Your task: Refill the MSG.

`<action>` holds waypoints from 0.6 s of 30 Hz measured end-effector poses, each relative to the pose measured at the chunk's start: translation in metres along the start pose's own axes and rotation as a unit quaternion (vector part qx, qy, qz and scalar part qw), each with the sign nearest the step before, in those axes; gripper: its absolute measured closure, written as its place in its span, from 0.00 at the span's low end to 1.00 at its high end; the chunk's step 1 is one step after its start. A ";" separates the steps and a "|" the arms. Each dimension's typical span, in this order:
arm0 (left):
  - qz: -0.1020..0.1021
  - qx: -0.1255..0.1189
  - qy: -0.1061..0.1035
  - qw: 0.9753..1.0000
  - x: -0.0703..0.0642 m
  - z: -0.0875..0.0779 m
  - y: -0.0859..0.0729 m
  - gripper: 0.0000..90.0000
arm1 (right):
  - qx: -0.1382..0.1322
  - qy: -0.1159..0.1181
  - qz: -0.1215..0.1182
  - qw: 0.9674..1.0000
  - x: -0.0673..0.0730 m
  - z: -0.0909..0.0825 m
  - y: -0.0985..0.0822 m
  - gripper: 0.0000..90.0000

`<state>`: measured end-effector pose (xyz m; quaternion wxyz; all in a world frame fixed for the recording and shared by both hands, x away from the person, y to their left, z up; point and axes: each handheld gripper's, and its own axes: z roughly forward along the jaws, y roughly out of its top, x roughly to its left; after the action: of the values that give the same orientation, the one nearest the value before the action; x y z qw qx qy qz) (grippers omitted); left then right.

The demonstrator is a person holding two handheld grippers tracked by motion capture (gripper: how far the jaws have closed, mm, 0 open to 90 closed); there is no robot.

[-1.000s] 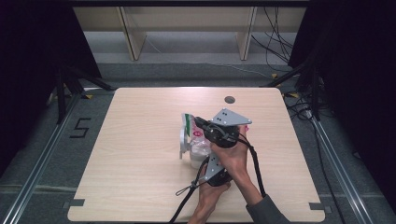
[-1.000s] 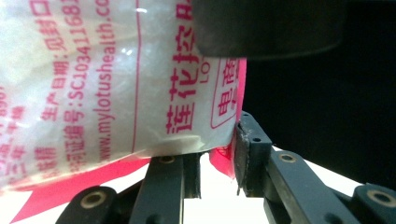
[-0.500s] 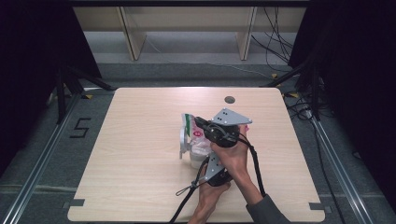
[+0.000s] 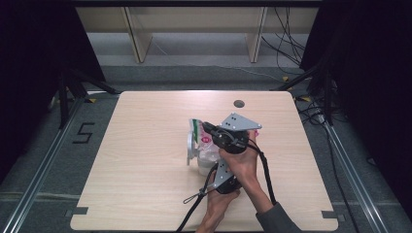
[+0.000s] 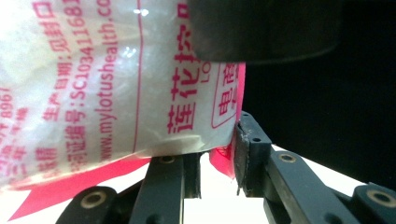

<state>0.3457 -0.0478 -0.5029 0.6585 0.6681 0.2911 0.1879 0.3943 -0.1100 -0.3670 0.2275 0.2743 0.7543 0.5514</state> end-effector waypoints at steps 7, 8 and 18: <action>0.002 -0.005 -0.003 1.000 0.000 -0.001 0.002 0.82 | 0.000 -0.001 -0.001 1.000 0.002 -0.001 0.002 1.00; 0.002 -0.005 -0.003 1.000 -0.001 -0.001 0.002 0.82 | -0.003 -0.003 -0.009 1.000 0.002 -0.002 0.003 1.00; 0.003 0.002 -0.003 1.000 0.000 0.000 0.000 0.82 | 0.003 -0.007 -0.002 1.000 0.000 0.000 -0.001 1.00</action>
<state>0.3455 -0.0483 -0.5029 0.6575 0.6706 0.2879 0.1872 0.3942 -0.1096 -0.3679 0.2326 0.2772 0.7549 0.5469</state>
